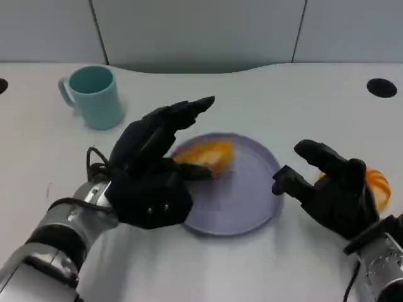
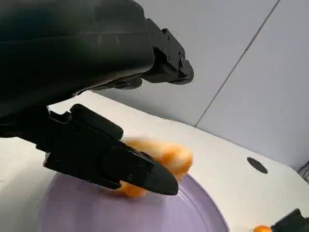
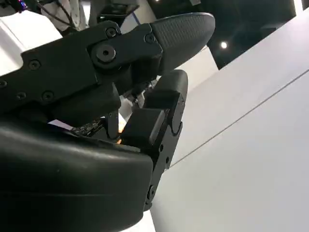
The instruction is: Grasp the bread from the table and place it into the plate.
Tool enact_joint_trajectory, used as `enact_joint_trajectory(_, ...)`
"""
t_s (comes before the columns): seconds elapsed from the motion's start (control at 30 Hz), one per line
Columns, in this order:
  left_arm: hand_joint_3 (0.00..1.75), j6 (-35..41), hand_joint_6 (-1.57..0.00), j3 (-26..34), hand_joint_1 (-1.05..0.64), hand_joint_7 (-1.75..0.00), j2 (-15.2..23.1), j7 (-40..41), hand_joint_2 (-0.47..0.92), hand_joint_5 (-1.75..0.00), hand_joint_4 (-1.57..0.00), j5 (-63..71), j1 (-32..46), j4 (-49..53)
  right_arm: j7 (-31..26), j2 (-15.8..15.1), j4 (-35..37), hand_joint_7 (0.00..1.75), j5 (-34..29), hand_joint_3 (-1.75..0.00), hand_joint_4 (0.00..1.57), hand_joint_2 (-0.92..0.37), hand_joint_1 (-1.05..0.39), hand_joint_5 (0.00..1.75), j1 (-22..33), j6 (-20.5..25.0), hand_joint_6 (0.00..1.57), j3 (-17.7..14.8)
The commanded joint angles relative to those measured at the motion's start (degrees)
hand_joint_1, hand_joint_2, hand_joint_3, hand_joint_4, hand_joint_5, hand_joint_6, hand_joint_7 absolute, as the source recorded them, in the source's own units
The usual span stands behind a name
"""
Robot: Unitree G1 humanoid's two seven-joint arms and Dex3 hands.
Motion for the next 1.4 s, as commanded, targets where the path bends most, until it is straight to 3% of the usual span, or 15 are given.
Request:
enact_joint_trajectory(0.03, 0.07, -1.8, -0.21, 1.2, -0.81, 0.0, 2.5, 0.2, 0.92, -0.05, -0.16, -0.9, 1.7, -1.5, -1.1, -0.7, 0.0, 0.09, 0.0, -0.09, 0.8, -0.92, -0.51, 1.2, -0.9, 0.3, 1.12, -0.2)
enact_joint_trajectory(0.17, 0.2, -5.7, -0.21, 2.7, -0.86, 0.0, 3.8, 1.2, 0.92, -0.07, -0.19, -1.5, 3.6, -3.5, -0.7, -0.8, 0.7, 0.09, 0.0, -0.09, 0.81, -0.92, -0.51, 1.17, -1.3, -0.4, 1.12, -0.3)
enact_joint_trajectory(0.37, 0.23, -6.3, -0.21, 3.3, -0.86, -0.01, 3.9, 1.0, 0.92, -0.07, -0.19, -1.4, 4.0, -3.9, -0.7, -0.8, 0.8, 0.09, -0.1, -0.09, 0.82, -0.92, -0.51, 1.15, -1.3, -0.6, 1.12, -0.4)
enact_joint_trajectory(0.47, 0.28, -13.7, -0.25, 11.4, -0.94, -0.02, 3.0, -15.6, 0.92, -0.1, -0.24, -22.8, 12.8, -10.9, -0.5, -0.2, 1.1, 0.09, -0.1, -0.11, 0.82, -0.92, -0.52, 1.17, -1.4, -1.7, 1.12, -0.4)
enact_joint_trajectory(0.53, 0.31, -11.1, -0.26, 14.1, -0.97, -0.02, 2.2, -28.8, 0.92, -0.13, -0.26, -36.7, 17.5, -16.7, -0.9, -0.2, 1.2, 0.09, 0.0, -0.1, 0.81, -0.92, -0.52, 1.18, -1.5, -1.0, 1.12, -0.4)
enact_joint_trajectory(0.63, 0.34, 0.0, -0.26, 17.8, -1.03, -0.02, 0.4, -44.5, 0.92, -0.15, -0.28, -53.7, 24.0, -26.5, -1.2, 0.4, 1.0, 0.09, 0.3, -0.1, 0.81, -0.92, -0.51, 1.19, -1.3, -1.8, 1.11, -0.7)
enact_joint_trajectory(0.77, 0.46, 11.4, -0.21, 20.7, -1.03, 0.0, -0.9, -56.7, 0.92, -0.14, -0.21, -66.4, 31.0, -35.6, -0.5, 0.2, 1.6, 0.08, 0.2, -0.11, 0.8, -0.92, -0.51, 1.2, -1.7, -1.5, 1.11, -0.6)
enact_joint_trajectory(0.87, 0.51, 17.2, -0.2, 24.2, -1.0, 0.0, -2.7, -63.8, 0.92, -0.16, -0.21, -72.0, 33.5, -36.3, 0.0, 0.0, 1.8, 0.08, -0.2, -0.12, 0.8, -0.92, -0.51, 1.19, -1.8, -2.2, 1.1, -0.5)
enact_joint_trajectory(1.1, 0.51, 28.6, -0.2, 32.2, -0.98, 0.0, -5.5, -73.8, 0.92, -0.18, -0.19, -76.6, 37.1, -34.6, 0.3, -0.6, 1.9, 0.08, -0.5, -0.13, 0.81, -0.92, -0.51, 1.21, -1.6, -2.1, 1.11, -0.4)
enact_joint_trajectory(1.27, 0.49, 31.1, -0.21, 35.1, -0.99, -0.01, -7.5, -75.5, 0.92, -0.23, -0.23, -75.2, 40.3, -34.8, 0.7, -1.1, 1.4, 0.08, -0.2, -0.13, 0.8, -0.92, -0.5, 1.21, -1.2, -2.2, 1.11, -0.6)
enact_joint_trajectory(1.4, 0.47, 30.8, -0.24, 37.1, -0.99, -0.02, -7.9, -77.1, 0.92, -0.25, -0.23, -73.6, 38.9, -30.8, 1.7, -1.9, 2.1, 0.08, -0.7, -0.12, 0.78, -0.92, -0.49, 1.23, -1.2, 0.4, 1.1, 0.0)
